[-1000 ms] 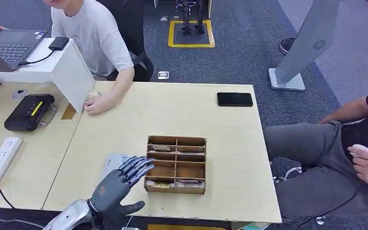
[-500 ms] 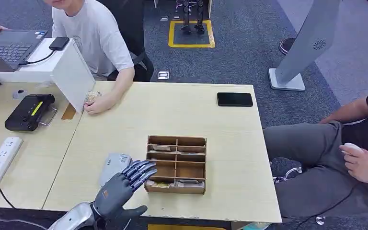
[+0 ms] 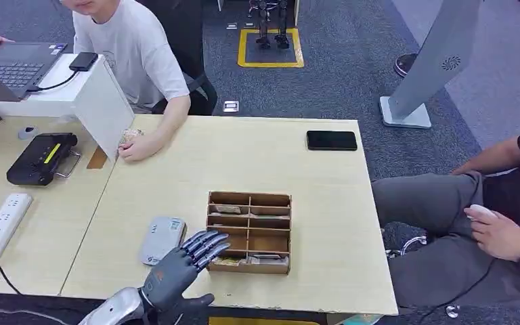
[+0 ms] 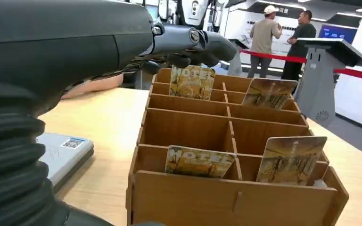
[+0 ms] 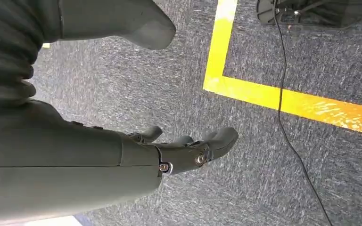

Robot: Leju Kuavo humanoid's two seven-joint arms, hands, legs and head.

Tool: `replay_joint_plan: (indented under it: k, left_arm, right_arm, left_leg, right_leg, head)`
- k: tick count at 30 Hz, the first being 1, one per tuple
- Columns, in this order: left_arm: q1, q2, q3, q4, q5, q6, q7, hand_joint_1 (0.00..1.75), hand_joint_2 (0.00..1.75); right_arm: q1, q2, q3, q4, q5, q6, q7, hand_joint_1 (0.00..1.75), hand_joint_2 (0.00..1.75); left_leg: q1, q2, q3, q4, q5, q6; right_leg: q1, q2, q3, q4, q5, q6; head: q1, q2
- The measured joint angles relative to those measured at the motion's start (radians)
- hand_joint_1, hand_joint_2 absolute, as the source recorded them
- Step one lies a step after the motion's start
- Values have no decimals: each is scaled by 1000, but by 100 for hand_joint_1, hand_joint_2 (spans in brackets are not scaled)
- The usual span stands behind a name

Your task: Pass the card to the sensor for recognition and then transmit it.

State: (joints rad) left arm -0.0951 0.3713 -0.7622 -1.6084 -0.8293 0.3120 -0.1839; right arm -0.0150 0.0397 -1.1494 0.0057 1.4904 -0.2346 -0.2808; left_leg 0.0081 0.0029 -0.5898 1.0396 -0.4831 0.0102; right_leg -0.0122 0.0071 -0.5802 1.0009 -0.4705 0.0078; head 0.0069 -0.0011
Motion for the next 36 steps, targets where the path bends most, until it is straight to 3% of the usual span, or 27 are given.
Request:
replay_joint_plan:
  k: [6, 17, 36]
  left_arm:
    - [-4, -24, 0, 44, -4, 24, 15, 0, 175]
    - [-9, -53, 0, 93, 15, 41, 15, 0, 175]
    - [-12, -62, 0, 106, 16, 42, 15, 0, 175]
  right_arm:
    - [-3, 22, 0, 0, -6, -42, 27, 0, 175]
    - [-6, 41, 0, 0, -3, -47, 27, 0, 175]
    - [-7, 42, 0, 0, -3, -47, 26, 0, 175]
  left_leg:
    - [0, 0, 0, 0, 0, 0]
    - [0, 0, 0, 0, 0, 0]
    - [0, 0, 0, 0, 0, 0]
  right_leg:
    - [0, 0, 0, 0, 0, 0]
    - [0, 0, 0, 0, 0, 0]
    - [0, 0, 0, 0, 0, 0]
  head:
    - [0, 0]
    - [0, 0]
    - [0, 0]
